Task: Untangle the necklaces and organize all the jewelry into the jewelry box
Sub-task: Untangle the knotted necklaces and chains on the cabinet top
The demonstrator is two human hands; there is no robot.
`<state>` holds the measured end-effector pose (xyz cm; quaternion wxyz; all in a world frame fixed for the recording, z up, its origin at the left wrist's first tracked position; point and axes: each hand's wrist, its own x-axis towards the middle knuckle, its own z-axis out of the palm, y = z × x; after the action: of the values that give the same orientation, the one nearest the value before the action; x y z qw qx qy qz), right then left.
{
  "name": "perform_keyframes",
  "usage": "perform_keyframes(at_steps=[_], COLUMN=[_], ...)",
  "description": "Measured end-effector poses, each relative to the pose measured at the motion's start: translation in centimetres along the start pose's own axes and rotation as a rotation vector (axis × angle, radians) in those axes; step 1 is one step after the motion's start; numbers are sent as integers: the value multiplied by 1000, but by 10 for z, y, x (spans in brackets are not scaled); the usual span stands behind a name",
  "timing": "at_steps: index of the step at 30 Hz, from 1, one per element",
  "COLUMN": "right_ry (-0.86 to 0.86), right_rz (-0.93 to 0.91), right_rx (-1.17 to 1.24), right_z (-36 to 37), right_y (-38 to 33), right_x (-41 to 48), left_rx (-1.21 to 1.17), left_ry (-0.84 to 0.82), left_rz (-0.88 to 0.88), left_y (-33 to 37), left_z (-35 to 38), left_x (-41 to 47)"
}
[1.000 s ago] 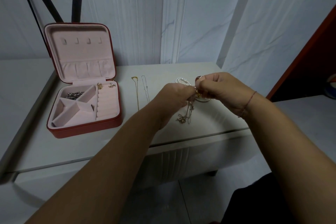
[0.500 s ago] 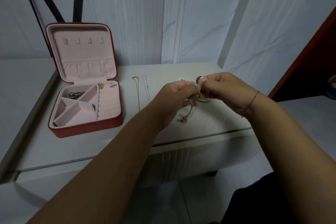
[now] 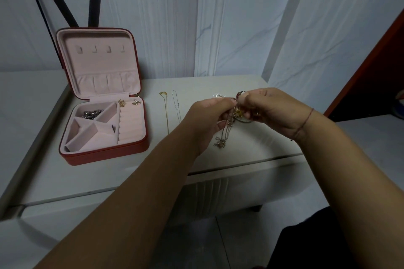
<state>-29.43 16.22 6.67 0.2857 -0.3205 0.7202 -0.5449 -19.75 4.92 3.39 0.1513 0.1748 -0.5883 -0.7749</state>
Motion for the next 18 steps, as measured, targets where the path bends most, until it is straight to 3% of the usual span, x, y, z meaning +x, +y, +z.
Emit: perform_keyframes(at_steps=[9, 18], right_ry=[-37, 21], right_rz=[133, 70], right_rx=[74, 79], right_z=[-2, 2], right_y=[2, 3], right_x=[1, 0], left_rx=[-59, 13], left_ry=[43, 55], left_rz=[20, 43], left_y=[0, 2], left_z=[1, -2], left_x=[-2, -5])
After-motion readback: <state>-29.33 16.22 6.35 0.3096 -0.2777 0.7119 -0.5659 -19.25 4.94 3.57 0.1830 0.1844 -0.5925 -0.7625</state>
